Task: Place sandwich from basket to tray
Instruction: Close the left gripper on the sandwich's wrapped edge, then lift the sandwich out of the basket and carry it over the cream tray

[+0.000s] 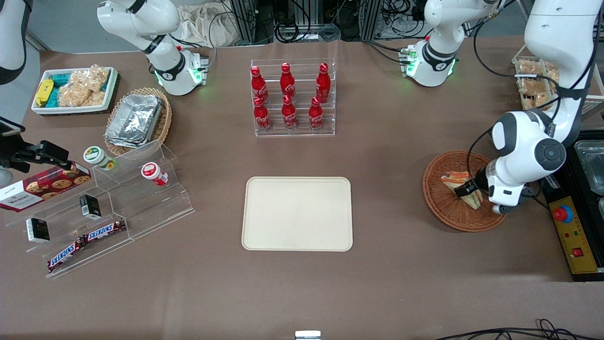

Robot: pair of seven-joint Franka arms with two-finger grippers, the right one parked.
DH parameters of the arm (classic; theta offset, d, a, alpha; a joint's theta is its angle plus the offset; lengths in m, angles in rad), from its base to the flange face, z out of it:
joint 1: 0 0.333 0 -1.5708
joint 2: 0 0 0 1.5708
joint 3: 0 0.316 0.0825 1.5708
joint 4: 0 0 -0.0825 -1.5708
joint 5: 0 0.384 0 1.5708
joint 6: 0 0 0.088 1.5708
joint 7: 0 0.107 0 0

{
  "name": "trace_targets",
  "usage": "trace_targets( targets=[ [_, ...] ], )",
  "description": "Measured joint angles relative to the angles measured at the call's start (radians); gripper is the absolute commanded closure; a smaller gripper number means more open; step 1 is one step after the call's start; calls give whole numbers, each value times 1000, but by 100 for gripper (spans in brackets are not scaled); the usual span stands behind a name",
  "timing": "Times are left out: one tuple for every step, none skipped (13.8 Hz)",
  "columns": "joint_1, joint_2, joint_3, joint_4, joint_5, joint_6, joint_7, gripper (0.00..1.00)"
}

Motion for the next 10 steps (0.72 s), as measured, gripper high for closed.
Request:
trace_targets(
  targets=[
    [0,6,0,-2,0,6,0,59],
    [0,7,0,-2,0,6,0,74],
    [0,4,0,-1,0,4,0,94],
    [0,-2,-1,4,0,-7,0,100],
    [0,-11,-2,19,0,-42,0,100],
    [-1,-25,-5,46,0,-106,0,100],
    [-2,-40,-10,88,0,-186,0,100],
    [-3,-55,-20,144,0,-274,0,100],
    [-3,-68,-36,213,-2,-364,0,100],
    [-4,-77,-56,293,-4,-461,-2,100]
  ],
)
